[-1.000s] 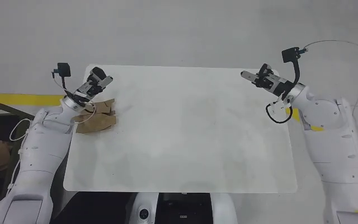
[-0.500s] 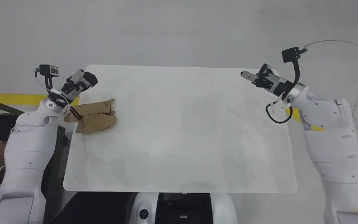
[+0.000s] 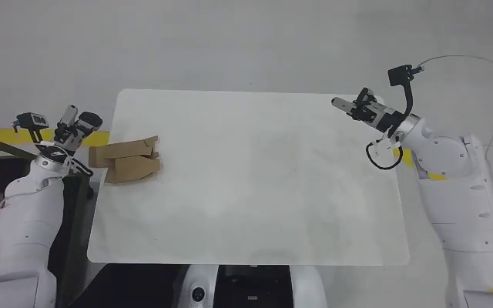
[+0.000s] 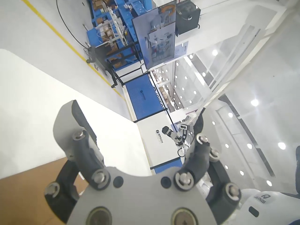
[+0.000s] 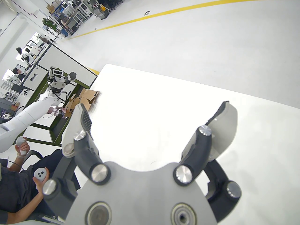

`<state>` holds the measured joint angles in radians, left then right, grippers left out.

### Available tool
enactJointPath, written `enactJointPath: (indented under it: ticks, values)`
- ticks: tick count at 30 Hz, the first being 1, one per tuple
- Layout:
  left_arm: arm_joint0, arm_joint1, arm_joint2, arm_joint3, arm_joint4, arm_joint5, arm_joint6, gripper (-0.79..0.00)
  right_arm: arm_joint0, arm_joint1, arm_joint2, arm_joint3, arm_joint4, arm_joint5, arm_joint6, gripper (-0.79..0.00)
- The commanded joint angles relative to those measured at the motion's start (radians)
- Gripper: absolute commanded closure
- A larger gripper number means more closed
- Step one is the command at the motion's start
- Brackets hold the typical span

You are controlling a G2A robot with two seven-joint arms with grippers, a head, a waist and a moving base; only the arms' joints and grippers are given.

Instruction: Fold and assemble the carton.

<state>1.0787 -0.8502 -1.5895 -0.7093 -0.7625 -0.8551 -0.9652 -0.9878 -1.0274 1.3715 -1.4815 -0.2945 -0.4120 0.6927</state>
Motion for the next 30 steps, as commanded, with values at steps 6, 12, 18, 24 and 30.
enactJointPath:
  ticks: [6, 12, 18, 24, 30]
  values:
    - [0.032, -0.004, -0.026, 0.075, -0.085, 0.008, -0.008, -0.785, 0.0, 0.0, 0.0, 0.0, 0.0, 0.0, 0.0, -0.785]
    - [0.039, -0.005, -0.048, 0.179, -0.111, 0.012, -0.012, -0.785, 0.0, 0.0, 0.0, 0.0, 0.0, 0.0, 0.0, -0.785]
    - [0.042, -0.003, -0.065, 0.262, -0.1, 0.009, -0.003, -0.785, 0.0, 0.0, 0.0, 0.0, 0.0, 0.0, 0.0, -0.785]
    - [0.032, -0.003, -0.038, 0.337, 0.039, -0.027, 0.103, -0.785, 0.0, 0.0, 0.0, 0.0, 0.0, 0.0, 0.0, -0.785]
    - [0.019, -0.01, 0.008, 0.395, 0.195, -0.007, 0.258, -0.785, 0.0, 0.0, 0.0, 0.0, 0.0, 0.0, 0.0, -0.785]
